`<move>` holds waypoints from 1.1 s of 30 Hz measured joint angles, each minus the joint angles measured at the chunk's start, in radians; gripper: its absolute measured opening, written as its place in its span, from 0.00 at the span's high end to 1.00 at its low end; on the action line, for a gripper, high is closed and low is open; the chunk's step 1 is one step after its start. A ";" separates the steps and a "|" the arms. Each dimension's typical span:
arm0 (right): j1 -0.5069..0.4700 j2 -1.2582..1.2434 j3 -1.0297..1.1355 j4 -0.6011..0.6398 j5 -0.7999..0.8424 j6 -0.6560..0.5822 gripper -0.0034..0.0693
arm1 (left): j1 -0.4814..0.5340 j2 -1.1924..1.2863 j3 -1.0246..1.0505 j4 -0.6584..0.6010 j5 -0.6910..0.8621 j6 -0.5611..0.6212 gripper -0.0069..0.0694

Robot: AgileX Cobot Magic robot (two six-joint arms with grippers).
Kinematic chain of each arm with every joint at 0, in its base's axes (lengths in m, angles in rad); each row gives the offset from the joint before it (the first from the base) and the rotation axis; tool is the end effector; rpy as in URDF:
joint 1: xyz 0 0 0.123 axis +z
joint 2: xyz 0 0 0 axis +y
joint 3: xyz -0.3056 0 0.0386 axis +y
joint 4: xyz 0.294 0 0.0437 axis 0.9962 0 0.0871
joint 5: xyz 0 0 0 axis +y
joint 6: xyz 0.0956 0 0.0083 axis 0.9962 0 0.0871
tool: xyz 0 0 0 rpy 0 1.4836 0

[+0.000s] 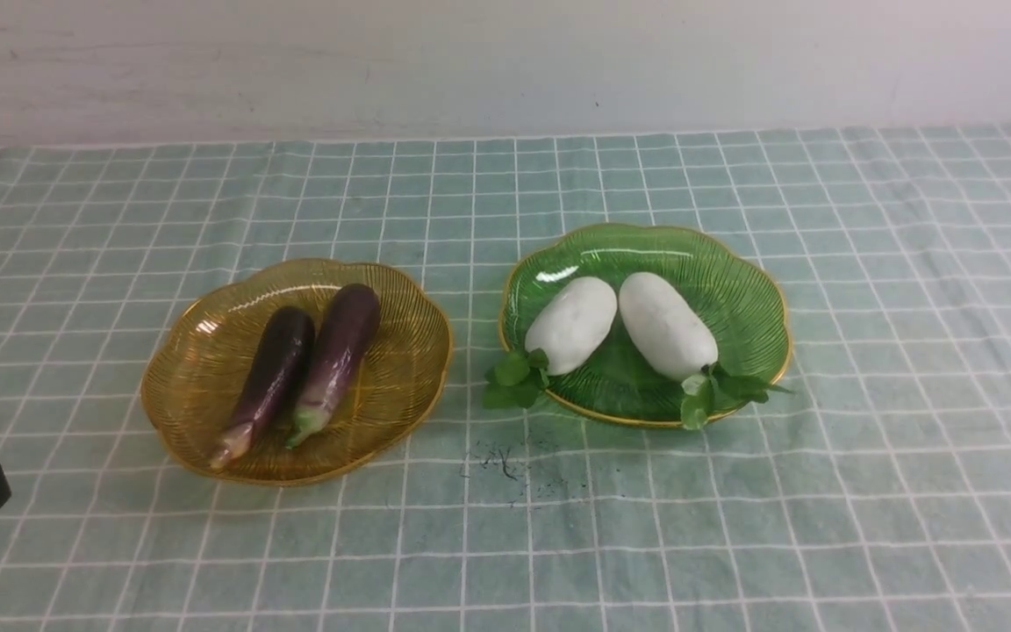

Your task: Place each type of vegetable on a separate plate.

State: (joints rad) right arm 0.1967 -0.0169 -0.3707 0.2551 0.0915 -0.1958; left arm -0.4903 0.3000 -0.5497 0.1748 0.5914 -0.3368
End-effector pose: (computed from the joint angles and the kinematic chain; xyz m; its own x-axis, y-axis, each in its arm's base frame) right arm 0.0372 0.0097 0.3441 0.3562 0.1304 -0.9253 -0.2375 0.9703 0.0453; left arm 0.0804 -0.0323 0.3417 -0.2854 -0.0621 -0.9564 0.3376 0.9274 -0.1610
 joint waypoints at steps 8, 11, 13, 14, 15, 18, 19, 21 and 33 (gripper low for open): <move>0.000 0.000 0.000 0.000 0.008 0.000 0.97 | 0.000 0.000 0.000 0.000 0.000 0.000 0.92; 0.000 0.000 0.000 0.000 0.008 0.000 0.97 | 0.000 0.000 0.000 0.000 0.000 0.000 0.92; 0.000 0.000 0.000 0.000 0.008 0.000 0.97 | 0.000 0.000 0.000 0.000 0.000 0.000 0.92; 0.000 0.000 0.000 0.000 0.008 0.000 0.97 | 0.000 0.000 0.000 0.000 0.000 0.000 0.92; 0.000 0.000 0.000 0.000 0.008 0.000 0.97 | 0.000 0.000 0.000 0.000 0.000 0.000 0.92; 0.000 0.000 0.000 0.000 0.008 0.000 0.97 | 0.000 0.000 0.000 0.018 0.000 0.025 0.92; 0.000 0.000 0.000 0.000 0.008 0.000 0.97 | 0.000 -0.001 0.003 0.019 -0.003 0.033 0.92; 0.000 0.000 0.000 0.000 0.008 0.000 0.97 | 0.000 -0.009 0.011 0.019 -0.012 0.045 0.92; 0.000 0.000 0.000 0.000 0.008 0.001 0.97 | 0.328 -0.309 0.470 -0.161 -0.156 0.377 0.92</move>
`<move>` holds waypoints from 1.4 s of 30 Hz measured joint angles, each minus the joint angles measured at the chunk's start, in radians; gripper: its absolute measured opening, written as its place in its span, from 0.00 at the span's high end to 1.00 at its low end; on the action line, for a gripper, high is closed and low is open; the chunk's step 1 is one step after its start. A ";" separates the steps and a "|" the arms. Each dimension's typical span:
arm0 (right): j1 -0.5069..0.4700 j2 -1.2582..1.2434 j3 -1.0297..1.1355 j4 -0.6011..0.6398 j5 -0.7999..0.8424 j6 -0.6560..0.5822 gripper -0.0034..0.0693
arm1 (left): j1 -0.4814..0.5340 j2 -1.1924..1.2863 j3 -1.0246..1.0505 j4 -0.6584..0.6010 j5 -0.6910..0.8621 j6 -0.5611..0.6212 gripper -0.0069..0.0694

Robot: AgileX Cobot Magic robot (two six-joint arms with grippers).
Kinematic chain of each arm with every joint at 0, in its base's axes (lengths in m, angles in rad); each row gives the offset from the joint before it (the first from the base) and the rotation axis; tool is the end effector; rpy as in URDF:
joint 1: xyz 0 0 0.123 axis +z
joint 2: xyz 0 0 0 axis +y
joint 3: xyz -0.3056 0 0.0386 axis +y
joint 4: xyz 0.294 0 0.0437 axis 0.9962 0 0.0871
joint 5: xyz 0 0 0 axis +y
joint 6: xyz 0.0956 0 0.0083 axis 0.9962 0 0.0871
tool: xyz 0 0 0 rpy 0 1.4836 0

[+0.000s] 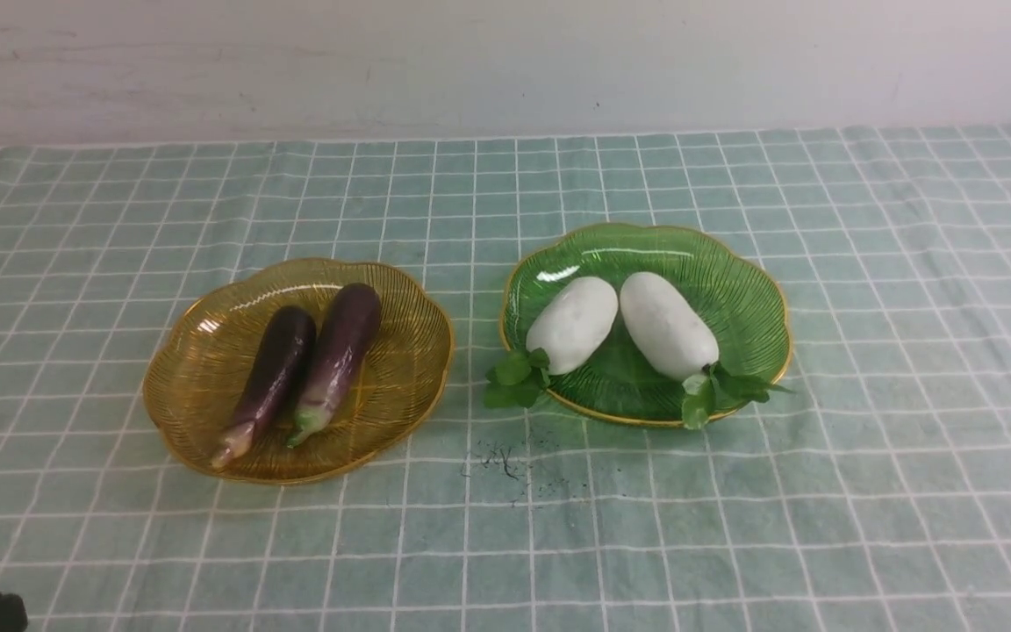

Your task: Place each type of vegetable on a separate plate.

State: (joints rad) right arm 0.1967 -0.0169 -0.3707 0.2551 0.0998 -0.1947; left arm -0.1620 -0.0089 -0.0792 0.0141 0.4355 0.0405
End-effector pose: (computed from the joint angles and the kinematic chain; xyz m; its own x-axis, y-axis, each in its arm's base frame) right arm 0.0374 0.0099 0.3434 0.3486 0.1298 -0.9283 -0.2393 0.9699 0.0457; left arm 0.0749 -0.0117 0.2035 -0.2452 0.0940 -0.9649 0.1689 0.9842 0.0530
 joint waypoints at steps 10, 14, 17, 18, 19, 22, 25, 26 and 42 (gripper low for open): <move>0.000 0.000 0.000 0.000 0.001 -0.002 0.97 | 0.031 -0.002 0.103 -0.031 -0.043 0.032 0.92; 0.000 0.000 0.000 0.000 0.001 -0.002 0.97 | 0.031 -0.002 0.104 -0.031 -0.045 0.032 0.92; 0.000 0.000 0.000 0.000 0.001 -0.002 0.97 | 0.031 -0.002 0.104 -0.031 -0.047 0.032 0.92; 0.000 0.000 0.000 0.000 0.001 -0.002 0.97 | 0.032 -0.002 0.104 -0.031 -0.047 0.032 0.92; 0.000 0.000 0.000 0.000 0.001 -0.002 0.97 | 0.032 -0.002 0.104 -0.031 -0.047 0.032 0.92; 0.000 0.000 0.000 0.000 0.001 -0.003 0.97 | 0.032 -0.002 0.104 -0.031 -0.047 0.032 0.92; 0.000 0.000 0.000 0.000 0.001 -0.003 0.97 | 0.032 -0.002 0.104 -0.031 -0.047 0.032 0.92; 0.000 0.000 0.000 0.000 0.001 -0.003 0.97 | 0.032 -0.002 0.104 -0.031 -0.047 0.032 0.92; -0.167 0.000 0.142 -0.161 0.232 -0.067 0.97 | 0.032 -0.002 0.104 -0.031 -0.047 0.032 0.92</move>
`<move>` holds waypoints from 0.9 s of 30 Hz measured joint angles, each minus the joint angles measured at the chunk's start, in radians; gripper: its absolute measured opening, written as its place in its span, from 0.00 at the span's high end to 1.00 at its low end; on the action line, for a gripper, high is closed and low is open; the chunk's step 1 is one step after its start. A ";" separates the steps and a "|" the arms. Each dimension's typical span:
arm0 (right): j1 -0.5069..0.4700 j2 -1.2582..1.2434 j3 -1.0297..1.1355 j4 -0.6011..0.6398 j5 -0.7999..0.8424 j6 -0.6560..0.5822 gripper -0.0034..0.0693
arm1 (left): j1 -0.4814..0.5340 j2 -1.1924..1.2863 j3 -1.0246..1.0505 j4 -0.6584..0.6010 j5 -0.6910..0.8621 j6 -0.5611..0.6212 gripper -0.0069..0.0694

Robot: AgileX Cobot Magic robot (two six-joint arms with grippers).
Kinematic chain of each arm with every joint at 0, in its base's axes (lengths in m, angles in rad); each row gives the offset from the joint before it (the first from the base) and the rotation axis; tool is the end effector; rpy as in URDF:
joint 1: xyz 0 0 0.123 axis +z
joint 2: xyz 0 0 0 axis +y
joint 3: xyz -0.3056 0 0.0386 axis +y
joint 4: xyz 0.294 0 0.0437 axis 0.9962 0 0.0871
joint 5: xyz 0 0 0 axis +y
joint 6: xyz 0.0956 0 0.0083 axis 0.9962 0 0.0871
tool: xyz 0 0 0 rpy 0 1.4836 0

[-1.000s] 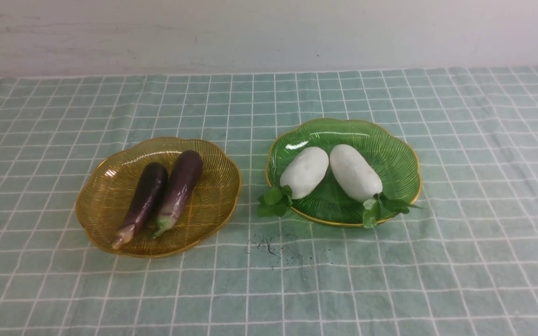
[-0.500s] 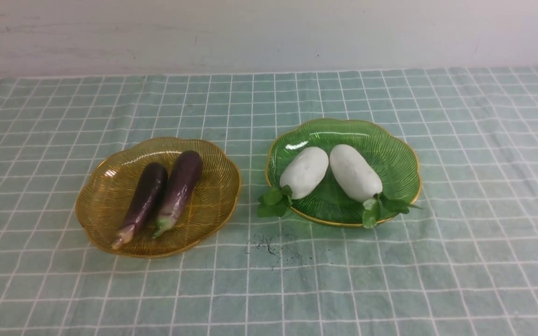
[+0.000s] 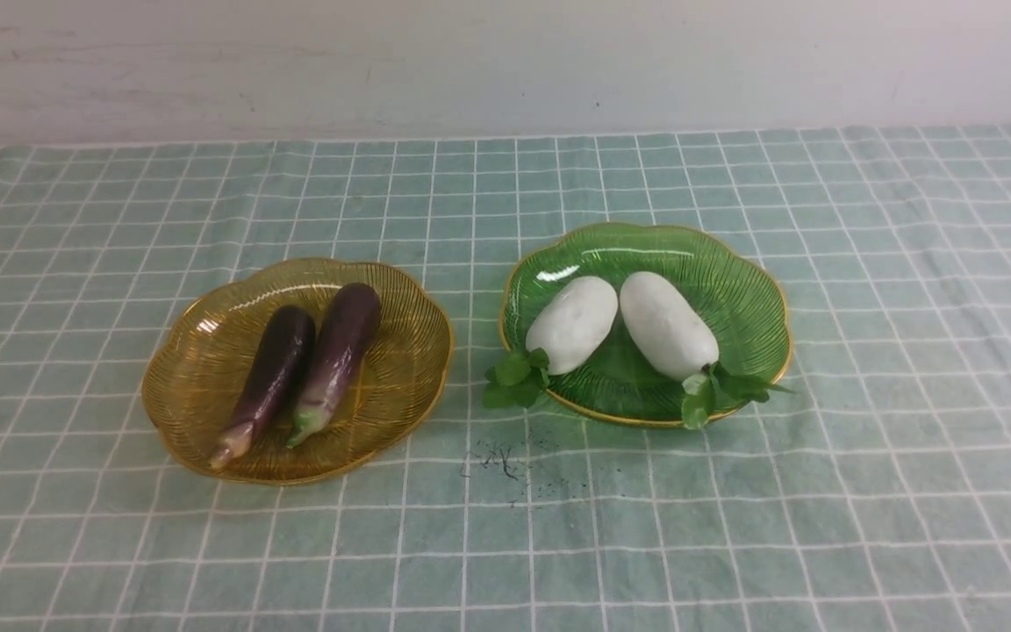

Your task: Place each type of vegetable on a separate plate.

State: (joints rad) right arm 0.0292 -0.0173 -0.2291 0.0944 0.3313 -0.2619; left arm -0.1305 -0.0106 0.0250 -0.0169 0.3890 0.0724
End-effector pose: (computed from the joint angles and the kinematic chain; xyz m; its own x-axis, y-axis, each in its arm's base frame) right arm 0.0640 0.0048 0.2707 0.0139 -0.1713 -0.9851 -0.0583 0.9834 -0.1719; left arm 0.0790 -0.0110 0.1679 -0.3000 0.0966 -0.9490 0.1534 0.9868 0.0519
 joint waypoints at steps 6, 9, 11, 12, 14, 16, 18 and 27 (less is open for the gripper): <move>-0.060 0.001 0.214 -0.012 0.027 0.025 0.97 | 0.000 0.000 0.000 0.000 0.000 0.000 0.92; -0.062 0.002 0.249 -0.014 0.056 0.048 0.97 | 0.001 0.000 0.000 -0.001 -0.001 0.000 0.92; -0.061 0.002 0.249 -0.015 0.057 0.061 0.97 | 0.001 0.000 0.000 -0.001 -0.001 0.000 0.92; -0.061 0.002 0.249 -0.015 0.057 0.068 0.97 | 0.001 0.000 0.000 -0.001 -0.001 0.000 0.92; -0.061 0.002 0.249 -0.015 0.058 0.072 0.97 | 0.001 0.000 0.000 -0.001 -0.001 0.000 0.92; -0.061 0.002 0.249 -0.015 0.058 0.073 0.97 | 0.001 0.000 0.000 -0.001 -0.001 0.000 0.92; -0.061 0.002 0.249 -0.015 0.058 0.073 0.97 | 0.001 0.000 0.000 -0.001 -0.001 0.000 0.92; -0.061 0.002 0.249 -0.015 0.058 0.073 0.97 | 0.001 0.000 0.000 -0.001 -0.001 0.000 0.92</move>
